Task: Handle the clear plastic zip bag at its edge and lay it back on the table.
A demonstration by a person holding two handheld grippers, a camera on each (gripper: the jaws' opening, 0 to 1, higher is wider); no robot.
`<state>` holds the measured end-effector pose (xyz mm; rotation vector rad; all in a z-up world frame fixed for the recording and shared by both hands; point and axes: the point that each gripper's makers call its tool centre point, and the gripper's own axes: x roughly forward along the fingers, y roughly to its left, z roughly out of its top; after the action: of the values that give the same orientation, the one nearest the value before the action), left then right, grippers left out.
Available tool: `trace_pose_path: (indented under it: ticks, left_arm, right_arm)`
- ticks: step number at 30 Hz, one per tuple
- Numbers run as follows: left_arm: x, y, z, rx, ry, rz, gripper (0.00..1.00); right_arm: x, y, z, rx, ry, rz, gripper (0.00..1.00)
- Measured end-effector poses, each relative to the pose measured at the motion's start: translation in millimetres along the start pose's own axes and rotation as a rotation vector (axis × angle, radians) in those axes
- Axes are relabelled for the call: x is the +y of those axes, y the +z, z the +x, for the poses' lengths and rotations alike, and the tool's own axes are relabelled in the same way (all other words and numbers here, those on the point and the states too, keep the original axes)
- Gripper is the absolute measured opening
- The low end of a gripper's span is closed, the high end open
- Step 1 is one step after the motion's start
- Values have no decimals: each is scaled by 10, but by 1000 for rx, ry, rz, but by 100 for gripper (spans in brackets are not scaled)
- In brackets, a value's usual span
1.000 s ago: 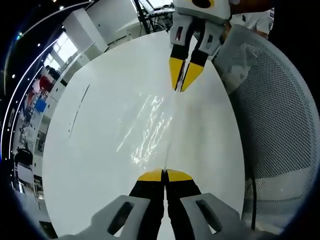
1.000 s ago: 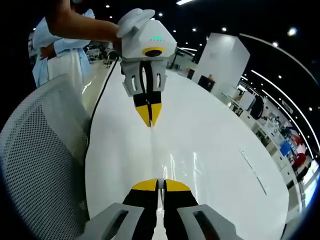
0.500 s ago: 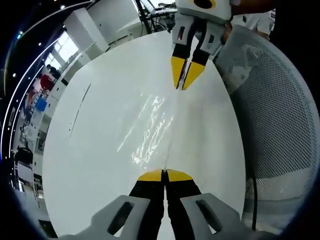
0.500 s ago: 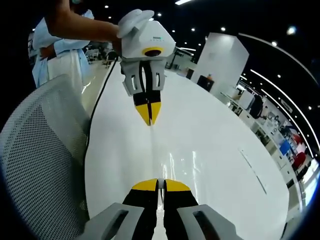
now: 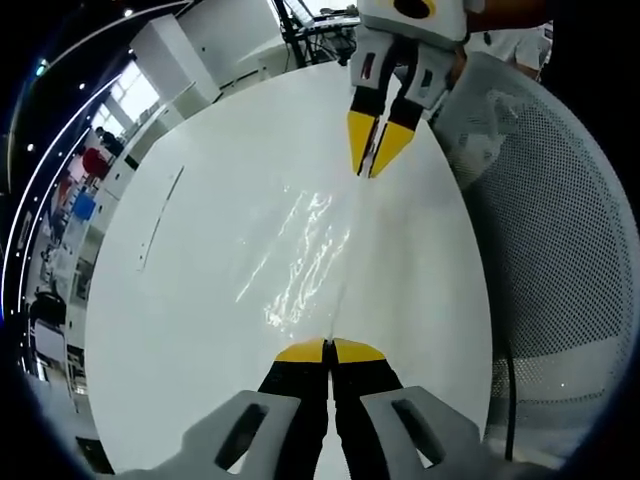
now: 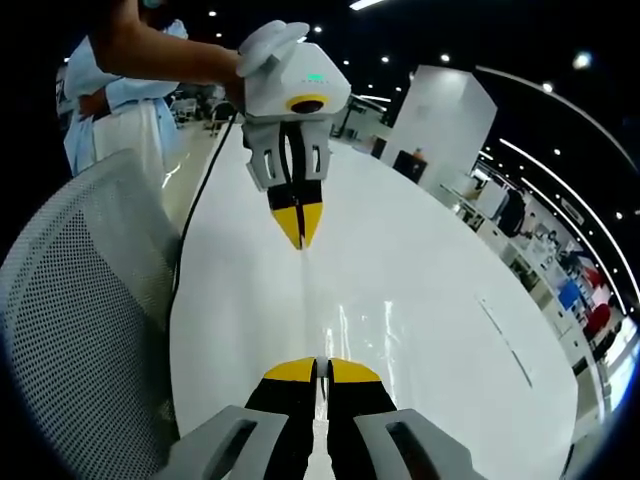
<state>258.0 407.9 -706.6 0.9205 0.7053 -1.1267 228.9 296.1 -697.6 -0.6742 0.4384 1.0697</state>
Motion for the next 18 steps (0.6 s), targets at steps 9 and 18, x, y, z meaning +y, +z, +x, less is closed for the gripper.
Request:
trace_pose_path:
  ticks: [9, 18]
  left_arm:
    - [5, 5, -16, -2, 2, -2, 0]
    - [23, 32, -24, -20, 19, 16, 0]
  right_arm:
    - [-8, -29, -26, 5, -7, 8, 0]
    - [-20, -54, -27, 15, -14, 18, 0]
